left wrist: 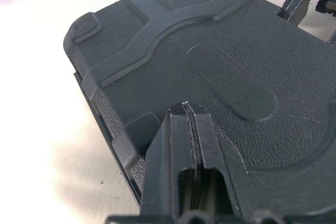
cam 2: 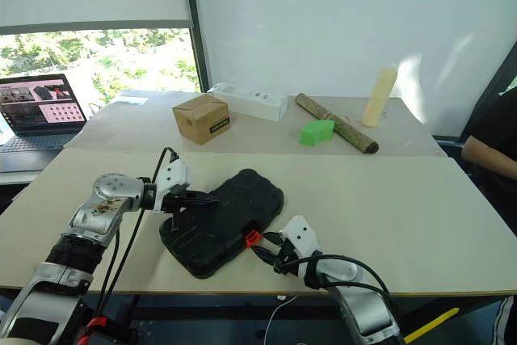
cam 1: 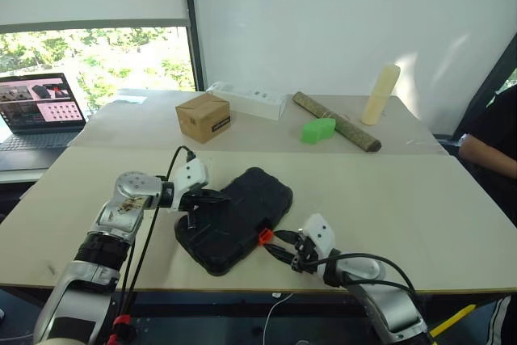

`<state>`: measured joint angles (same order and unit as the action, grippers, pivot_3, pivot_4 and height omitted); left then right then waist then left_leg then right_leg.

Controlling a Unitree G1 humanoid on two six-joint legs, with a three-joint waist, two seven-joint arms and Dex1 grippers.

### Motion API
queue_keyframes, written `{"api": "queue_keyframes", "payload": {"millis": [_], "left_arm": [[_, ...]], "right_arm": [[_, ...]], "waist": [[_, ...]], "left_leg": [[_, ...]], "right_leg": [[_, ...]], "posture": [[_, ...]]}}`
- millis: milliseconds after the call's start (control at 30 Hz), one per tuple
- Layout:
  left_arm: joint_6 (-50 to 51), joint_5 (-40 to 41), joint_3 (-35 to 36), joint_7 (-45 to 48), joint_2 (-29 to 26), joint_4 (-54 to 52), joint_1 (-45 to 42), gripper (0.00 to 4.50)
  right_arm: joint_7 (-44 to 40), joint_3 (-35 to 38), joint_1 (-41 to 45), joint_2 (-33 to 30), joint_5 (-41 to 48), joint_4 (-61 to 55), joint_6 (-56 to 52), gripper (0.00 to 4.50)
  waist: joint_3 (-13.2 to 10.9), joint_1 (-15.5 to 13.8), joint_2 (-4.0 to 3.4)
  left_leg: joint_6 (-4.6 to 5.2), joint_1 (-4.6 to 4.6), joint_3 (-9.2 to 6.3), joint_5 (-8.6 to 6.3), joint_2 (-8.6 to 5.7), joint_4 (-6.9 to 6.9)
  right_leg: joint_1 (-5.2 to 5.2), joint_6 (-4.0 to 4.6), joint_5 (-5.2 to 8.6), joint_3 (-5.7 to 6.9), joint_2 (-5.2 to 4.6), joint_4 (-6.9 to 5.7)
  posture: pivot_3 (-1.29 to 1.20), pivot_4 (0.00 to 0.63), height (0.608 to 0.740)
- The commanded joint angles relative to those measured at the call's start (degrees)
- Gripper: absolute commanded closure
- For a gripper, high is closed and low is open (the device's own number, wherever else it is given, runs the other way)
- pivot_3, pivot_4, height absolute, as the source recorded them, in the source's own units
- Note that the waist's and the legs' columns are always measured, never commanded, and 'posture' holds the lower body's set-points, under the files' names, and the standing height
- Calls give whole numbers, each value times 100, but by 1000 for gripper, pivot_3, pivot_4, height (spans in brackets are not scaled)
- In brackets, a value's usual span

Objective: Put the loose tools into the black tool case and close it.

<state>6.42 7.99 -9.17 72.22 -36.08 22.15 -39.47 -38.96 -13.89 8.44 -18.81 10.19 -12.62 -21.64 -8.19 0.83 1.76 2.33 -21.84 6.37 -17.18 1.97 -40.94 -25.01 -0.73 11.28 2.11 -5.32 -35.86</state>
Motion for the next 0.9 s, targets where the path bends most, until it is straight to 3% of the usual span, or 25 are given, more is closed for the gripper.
{"api": "queue_keyframes", "payload": {"millis": [33,500,533,600,900], "left_arm": [[166,-250,-230,45,-73,187,185,4500],[153,-252,-232,28,-76,149,232,4500],[148,-254,-234,27,-74,152,232,4500],[133,-256,-236,26,-73,163,236,4500],[52,-289,-267,11,-42,277,218,4500]], "right_arm": [[-107,-71,119,44,79,-165,189,2388],[30,-41,165,181,46,-46,400,2388],[36,-22,164,195,60,-32,428,2889],[-16,-15,155,176,93,-36,459,3317],[-276,49,109,-16,239,-302,536,3321]], "waist": [[0,-1,0],[0,2,0],[0,2,0],[0,2,0],[0,-10,0]], "left_leg": [[0,0,0,0,0,0],[0,0,0,0,1,1],[0,0,0,0,1,1],[0,0,-1,0,1,1],[1,-2,0,-1,0,2]], "right_leg": [[0,0,0,0,0,0],[0,0,0,0,0,0],[0,0,0,0,1,0],[0,0,1,0,1,0],[0,0,1,1,-1,2]], "posture": [[0,150,740],[0,150,740],[0,150,740],[0,150,740],[0,150,740]]}}
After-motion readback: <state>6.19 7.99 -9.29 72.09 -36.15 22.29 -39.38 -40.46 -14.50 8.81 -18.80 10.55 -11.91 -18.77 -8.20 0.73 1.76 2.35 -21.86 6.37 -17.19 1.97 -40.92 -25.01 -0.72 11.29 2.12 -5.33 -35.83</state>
